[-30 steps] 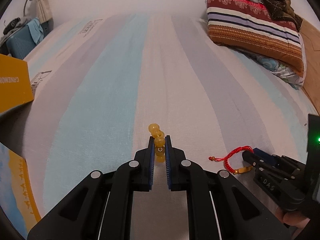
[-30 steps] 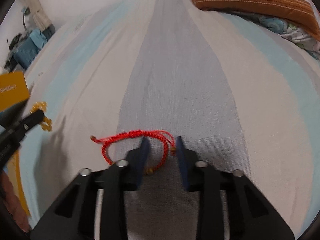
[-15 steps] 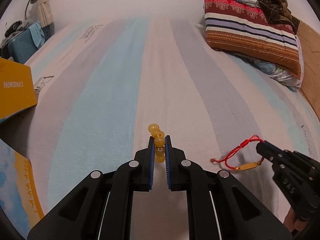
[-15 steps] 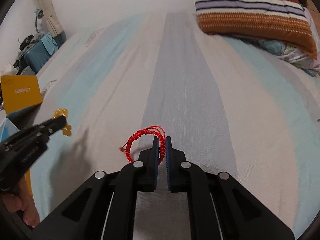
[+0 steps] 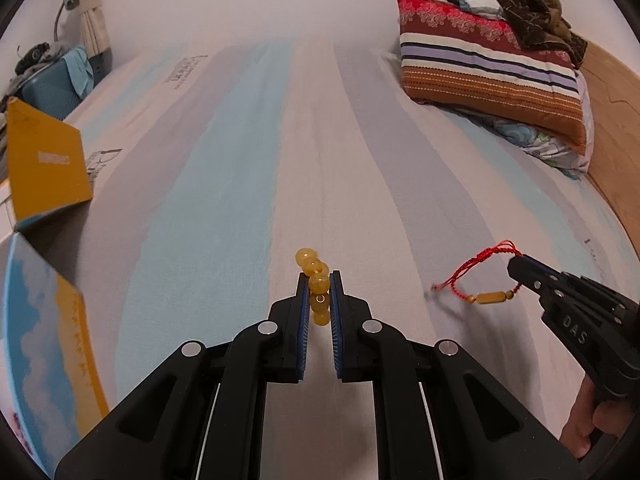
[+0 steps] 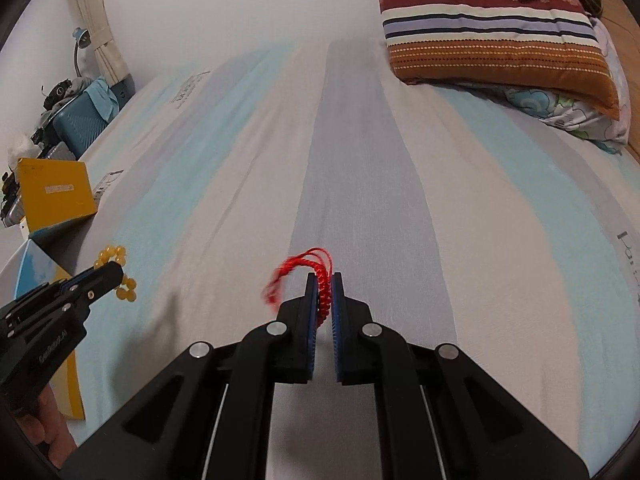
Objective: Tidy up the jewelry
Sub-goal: 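Carry the amber bead and red cord bracelets into the white box with both tools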
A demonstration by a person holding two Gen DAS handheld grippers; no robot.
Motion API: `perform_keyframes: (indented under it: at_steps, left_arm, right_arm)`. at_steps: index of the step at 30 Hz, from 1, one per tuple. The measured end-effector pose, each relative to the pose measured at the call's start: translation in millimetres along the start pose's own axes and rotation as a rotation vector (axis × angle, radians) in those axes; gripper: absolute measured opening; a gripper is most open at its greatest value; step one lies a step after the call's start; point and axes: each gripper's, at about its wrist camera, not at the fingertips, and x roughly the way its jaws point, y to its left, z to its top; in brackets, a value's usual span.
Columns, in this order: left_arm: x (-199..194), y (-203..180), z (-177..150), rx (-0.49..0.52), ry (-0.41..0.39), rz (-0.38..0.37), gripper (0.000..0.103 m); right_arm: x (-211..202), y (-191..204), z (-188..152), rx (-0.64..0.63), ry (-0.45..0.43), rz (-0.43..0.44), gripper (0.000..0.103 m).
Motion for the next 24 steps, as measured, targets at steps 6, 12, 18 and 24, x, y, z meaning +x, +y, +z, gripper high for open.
perform_keyframes:
  at_steps: [6, 12, 18, 24]
  left_arm:
    - [-35.1, 4.2, -13.8, 0.003, -0.002, 0.007, 0.009]
    - [-77.0, 26.6, -28.2, -0.029, -0.017, 0.022, 0.009]
    - [-135.9, 61.8, -36.3, -0.067, -0.071, 0.069, 0.009]
    - [-187.7, 109.5, -49.0, -0.111, -0.109, 0.133, 0.009]
  right_arm:
    - [-31.4, 21.0, -6.8, -0.015, -0.008, 0.007, 0.006]
    - [-73.5, 62.8, -9.3, -0.047, -0.047, 0.051, 0.006]
    - [-113.9, 120.6, -12.6, -0.1, -0.086, 0.105, 0.006]
    - [-143.5, 187.0, -19.5, -0.161, -0.11, 0.168, 0.006]
